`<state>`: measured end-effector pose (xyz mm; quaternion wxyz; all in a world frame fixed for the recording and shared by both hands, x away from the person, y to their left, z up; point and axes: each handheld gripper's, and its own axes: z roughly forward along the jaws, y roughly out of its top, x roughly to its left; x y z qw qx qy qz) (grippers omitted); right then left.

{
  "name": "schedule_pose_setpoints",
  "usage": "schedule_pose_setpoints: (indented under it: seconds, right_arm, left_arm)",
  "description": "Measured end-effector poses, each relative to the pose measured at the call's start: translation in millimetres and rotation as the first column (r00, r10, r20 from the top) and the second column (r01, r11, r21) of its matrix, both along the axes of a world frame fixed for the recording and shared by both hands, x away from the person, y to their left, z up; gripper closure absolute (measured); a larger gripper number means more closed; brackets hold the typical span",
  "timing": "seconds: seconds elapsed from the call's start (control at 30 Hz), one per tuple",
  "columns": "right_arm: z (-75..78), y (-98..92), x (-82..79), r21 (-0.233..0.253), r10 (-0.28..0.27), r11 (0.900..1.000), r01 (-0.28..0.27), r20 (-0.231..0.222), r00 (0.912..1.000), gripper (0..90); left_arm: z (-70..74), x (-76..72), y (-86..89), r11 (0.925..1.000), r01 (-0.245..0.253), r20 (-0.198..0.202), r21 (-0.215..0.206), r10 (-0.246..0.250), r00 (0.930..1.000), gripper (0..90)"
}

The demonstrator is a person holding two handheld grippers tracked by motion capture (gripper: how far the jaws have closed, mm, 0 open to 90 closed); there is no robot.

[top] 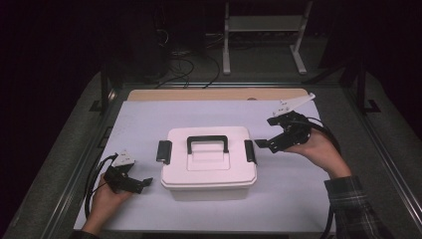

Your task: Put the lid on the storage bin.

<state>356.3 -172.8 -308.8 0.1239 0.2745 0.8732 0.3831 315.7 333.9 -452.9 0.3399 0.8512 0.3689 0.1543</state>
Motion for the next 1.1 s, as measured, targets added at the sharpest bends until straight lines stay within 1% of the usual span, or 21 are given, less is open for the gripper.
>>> schedule_pose_setpoints:
  seconds: [0.1, 0.2, 0.23, 0.33, 0.47, 0.63, 0.7, 0.8, 0.87, 0.9, 0.97, 1.07, 1.1]
  right_arm:
    - [-15.9, -10.5, -4.6, 0.019, -0.039, 0.999, 0.039, 0.000, 0.9993, 13.1]
    - [-32.5, -18.2, -8.7, 0.035, -0.087, 0.996, 0.086, 0.013, 0.9961, 13.1]
    - [-38.0, -20.2, -9.8, 0.041, -0.100, 0.994, 0.100, 0.010, 0.9949, 13.2]
    - [-52.8, -24.6, -12.0, 0.038, -0.140, 0.990, 0.139, 0.013, 0.9901, 13.1]
    - [-73.4, -30.6, -16.6, 0.028, -0.202, 0.979, 0.202, 0.015, 0.9792, 13.2]
    - [-94.9, -36.8, -23.2, 0.015, -0.256, 0.967, 0.256, 0.003, 0.9666, 13.1]
    - [-102.2, -38.8, -24.7, -0.004, -0.273, 0.962, 0.273, 0.006, 0.9619, 12.3]
    - [-112.1, -41.5, -26.0, -0.008, -0.292, 0.956, 0.292, -0.011, 0.9563, 10.7]
    - [-117.5, -41.0, -25.7, -0.047, -0.299, 0.953, 0.298, -0.022, 0.9539, 7.8]
    - [-119.7, -41.1, -25.8, -0.053, -0.299, 0.953, 0.298, -0.025, 0.9539, 7.8]
    - [-123.1, -42.1, -25.9, -0.049, -0.298, 0.954, 0.296, -0.032, 0.9541, 7.8]
    - [-127.1, -42.4, -27.3, -0.045, -0.313, 0.949, 0.311, -0.040, 0.9489, 7.8]
    - [-128.2, -42.9, -27.5, -0.050, -0.318, 0.948, 0.316, -0.044, 0.9471, 7.1]
  left_arm:
    - [-0.1, 0.0, -0.1, 1.0000, 0.000, 0.001, -0.001, 0.000, 1.0000, 0.0]
    - [-0.1, 0.0, 0.0, 1.0000, 0.000, 0.001, 0.000, 0.000, 1.0000, 0.0]
    - [-0.1, 0.0, 0.0, 1.0000, 0.000, 0.001, 0.000, 0.000, 1.0000, 0.0]
    - [0.0, 0.1, 0.0, 1.0000, 0.000, 0.001, 0.000, 0.000, 1.0000, 0.0]
    - [0.0, 0.0, 0.0, 1.0000, 0.000, 0.001, 0.000, 0.000, 1.0000, 0.0]
    - [-0.2, 0.0, -0.1, 1.0000, -0.001, 0.002, -0.001, 0.001, 1.0000, 0.0]
    - [-0.1, -0.1, -0.1, 1.0000, -0.001, 0.002, -0.001, 0.001, 1.0000, 0.0]
    - [-0.2, 0.0, -0.1, 1.0000, 0.000, 0.002, -0.001, 0.000, 1.0000, 0.0]
    - [-0.2, 0.0, 0.0, 1.0000, 0.000, 0.002, -0.001, 0.000, 1.0000, 0.0]
    - [-0.1, 0.0, 0.0, 1.0000, 0.000, 0.003, -0.001, 0.000, 1.0000, 0.0]
    - [-0.1, 0.1, 0.0, 1.0000, 0.000, 0.002, 0.000, 0.000, 1.0000, 0.0]
    - [-0.1, 0.2, 0.0, 1.0000, 0.000, 0.001, -0.001, 0.000, 1.0000, 0.0]
    - [-0.1, 0.2, 0.0, 1.0000, 0.000, 0.002, -0.001, 0.000, 1.0000, 0.0]
